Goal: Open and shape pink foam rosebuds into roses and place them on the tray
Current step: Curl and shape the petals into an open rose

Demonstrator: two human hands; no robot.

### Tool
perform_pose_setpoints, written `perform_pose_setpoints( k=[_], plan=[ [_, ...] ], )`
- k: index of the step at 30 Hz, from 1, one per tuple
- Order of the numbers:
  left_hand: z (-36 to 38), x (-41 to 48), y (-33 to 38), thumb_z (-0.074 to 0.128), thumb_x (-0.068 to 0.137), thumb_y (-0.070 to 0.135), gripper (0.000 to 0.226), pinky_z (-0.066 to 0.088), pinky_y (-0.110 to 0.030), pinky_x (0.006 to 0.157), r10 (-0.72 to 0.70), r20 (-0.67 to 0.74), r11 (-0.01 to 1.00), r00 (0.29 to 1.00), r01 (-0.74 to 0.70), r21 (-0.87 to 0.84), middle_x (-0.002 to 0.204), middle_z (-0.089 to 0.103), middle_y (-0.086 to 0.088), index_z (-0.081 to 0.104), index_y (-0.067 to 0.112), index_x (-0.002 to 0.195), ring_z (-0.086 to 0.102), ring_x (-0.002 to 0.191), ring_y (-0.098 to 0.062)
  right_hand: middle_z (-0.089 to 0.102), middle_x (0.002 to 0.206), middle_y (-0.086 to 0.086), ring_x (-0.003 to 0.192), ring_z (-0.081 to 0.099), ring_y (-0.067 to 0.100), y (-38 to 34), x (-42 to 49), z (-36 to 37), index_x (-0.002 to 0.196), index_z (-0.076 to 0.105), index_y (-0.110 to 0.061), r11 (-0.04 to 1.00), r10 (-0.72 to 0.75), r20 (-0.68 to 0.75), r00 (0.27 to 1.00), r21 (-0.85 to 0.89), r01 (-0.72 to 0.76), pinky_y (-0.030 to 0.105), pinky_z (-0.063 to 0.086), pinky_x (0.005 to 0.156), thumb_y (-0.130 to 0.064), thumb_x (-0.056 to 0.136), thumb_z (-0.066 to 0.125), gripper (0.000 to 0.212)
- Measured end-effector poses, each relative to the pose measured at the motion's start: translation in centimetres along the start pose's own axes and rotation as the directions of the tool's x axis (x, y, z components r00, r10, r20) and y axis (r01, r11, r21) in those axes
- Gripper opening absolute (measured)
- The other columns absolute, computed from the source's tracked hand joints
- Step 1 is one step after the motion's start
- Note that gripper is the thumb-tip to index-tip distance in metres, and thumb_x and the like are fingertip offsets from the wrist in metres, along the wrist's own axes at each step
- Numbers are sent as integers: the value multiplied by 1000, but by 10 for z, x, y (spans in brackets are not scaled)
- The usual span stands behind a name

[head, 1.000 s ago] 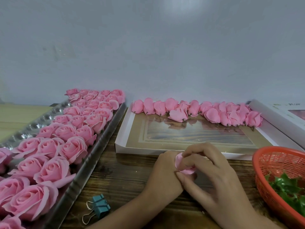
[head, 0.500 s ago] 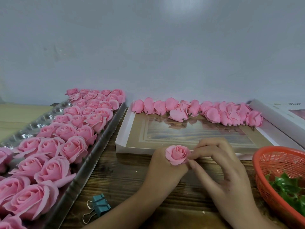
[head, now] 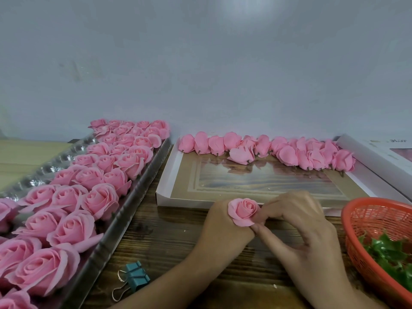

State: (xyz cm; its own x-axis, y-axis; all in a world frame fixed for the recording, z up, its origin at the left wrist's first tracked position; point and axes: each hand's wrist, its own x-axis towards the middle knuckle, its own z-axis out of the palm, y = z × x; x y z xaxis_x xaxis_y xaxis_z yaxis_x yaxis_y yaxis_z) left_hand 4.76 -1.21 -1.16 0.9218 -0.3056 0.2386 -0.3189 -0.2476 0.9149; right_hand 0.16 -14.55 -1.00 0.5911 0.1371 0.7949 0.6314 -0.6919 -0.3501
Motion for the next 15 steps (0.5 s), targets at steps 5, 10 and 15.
perform_pose_setpoints(
  k=[5, 10, 15],
  plan=[
    [1, 2, -2, 58, 80, -13, 32, 39, 1, 59, -68, 14, 997, 998, 68, 24, 90, 53, 9, 62, 6, 106, 49, 66, 13, 62, 84, -18, 86, 53, 8, -2, -1, -3, 79, 67, -26, 986, -62, 21, 998, -154, 64, 34, 36, 81, -28, 85, 63, 8],
    [0, -2, 0, 61, 81, -6, 33, 41, -1, 58, -85, 7, 996, 996, 85, -29, 80, 51, 15, 59, 23, 96, 50, 59, 12, 64, 88, -16, 86, 52, 10, -6, 3, -3, 87, 66, -27, 958, -171, 33, 985, -227, 174, 33, 35, 80, -24, 89, 59, 8],
    [-4, -3, 2, 62, 80, -2, 25, 41, -10, 55, -26, -34, 995, 999, 23, -94, 62, 54, 0, 55, 16, 63, 48, 53, 1, 65, 99, -16, 90, 58, 13, -5, 2, -1, 95, 70, -27, 962, -129, 140, 982, -221, 158, 37, 39, 80, -22, 91, 52, 19]
  ],
)
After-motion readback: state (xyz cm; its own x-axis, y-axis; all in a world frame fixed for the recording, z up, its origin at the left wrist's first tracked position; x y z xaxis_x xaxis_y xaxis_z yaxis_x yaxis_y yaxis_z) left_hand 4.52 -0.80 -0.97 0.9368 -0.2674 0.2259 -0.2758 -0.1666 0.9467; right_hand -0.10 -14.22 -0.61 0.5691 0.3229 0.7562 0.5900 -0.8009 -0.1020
